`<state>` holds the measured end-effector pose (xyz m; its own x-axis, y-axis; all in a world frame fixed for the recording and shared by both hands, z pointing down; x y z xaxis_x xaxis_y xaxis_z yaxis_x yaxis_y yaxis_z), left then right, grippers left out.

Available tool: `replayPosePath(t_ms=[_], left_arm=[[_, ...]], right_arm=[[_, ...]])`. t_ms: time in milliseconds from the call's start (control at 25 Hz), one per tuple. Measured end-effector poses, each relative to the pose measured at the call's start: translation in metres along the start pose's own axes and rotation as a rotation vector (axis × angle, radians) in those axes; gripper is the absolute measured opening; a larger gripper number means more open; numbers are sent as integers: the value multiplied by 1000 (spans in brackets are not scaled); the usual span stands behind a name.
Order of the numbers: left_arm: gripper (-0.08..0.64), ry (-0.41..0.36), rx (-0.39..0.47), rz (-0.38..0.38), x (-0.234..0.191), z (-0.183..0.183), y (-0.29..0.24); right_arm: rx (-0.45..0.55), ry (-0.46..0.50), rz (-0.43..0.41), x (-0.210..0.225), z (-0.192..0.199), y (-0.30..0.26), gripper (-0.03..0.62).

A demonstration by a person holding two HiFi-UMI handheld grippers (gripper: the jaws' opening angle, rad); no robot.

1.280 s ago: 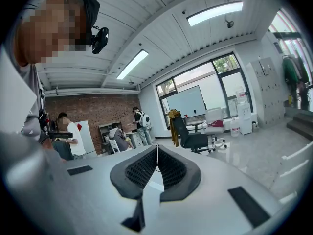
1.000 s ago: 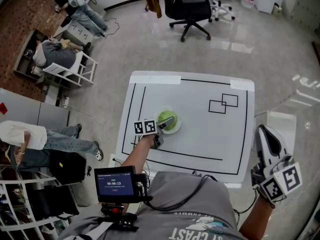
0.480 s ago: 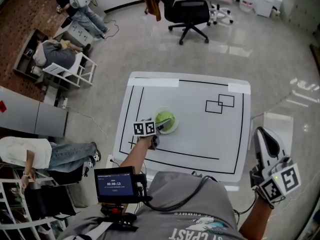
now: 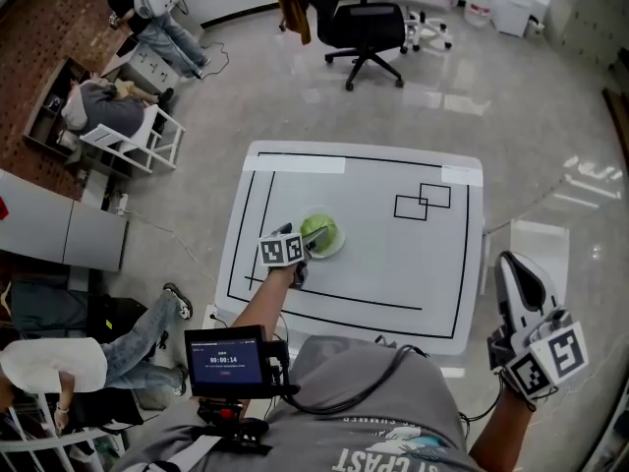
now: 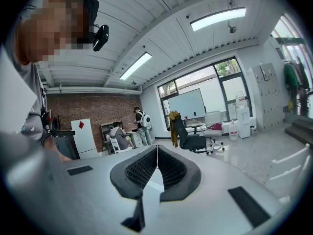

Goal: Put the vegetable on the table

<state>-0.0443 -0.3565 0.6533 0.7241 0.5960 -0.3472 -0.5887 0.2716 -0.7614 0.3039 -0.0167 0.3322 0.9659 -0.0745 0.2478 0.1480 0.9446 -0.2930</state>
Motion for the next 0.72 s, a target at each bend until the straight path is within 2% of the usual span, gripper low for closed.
replayPosePath(t_ms=[360, 720], left_arm=[[514, -140, 4, -82, 15, -7, 9], [513, -133, 170, -52, 53, -9, 51]], right_arm=[[2, 19, -1, -3, -2, 25, 6], [17, 28, -39, -3, 8, 46, 6]])
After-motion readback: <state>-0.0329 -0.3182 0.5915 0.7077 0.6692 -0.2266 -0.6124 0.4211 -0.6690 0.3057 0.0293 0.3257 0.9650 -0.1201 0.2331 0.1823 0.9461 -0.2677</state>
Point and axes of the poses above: the fingertips, and each gripper's own axes: y backward along the fingers, x to its right, z out of its underside, the point moved 10 cm from there along y, backward along the fingers, and after that the axes turned 6 degrees about -x, right-handed, at the moved point
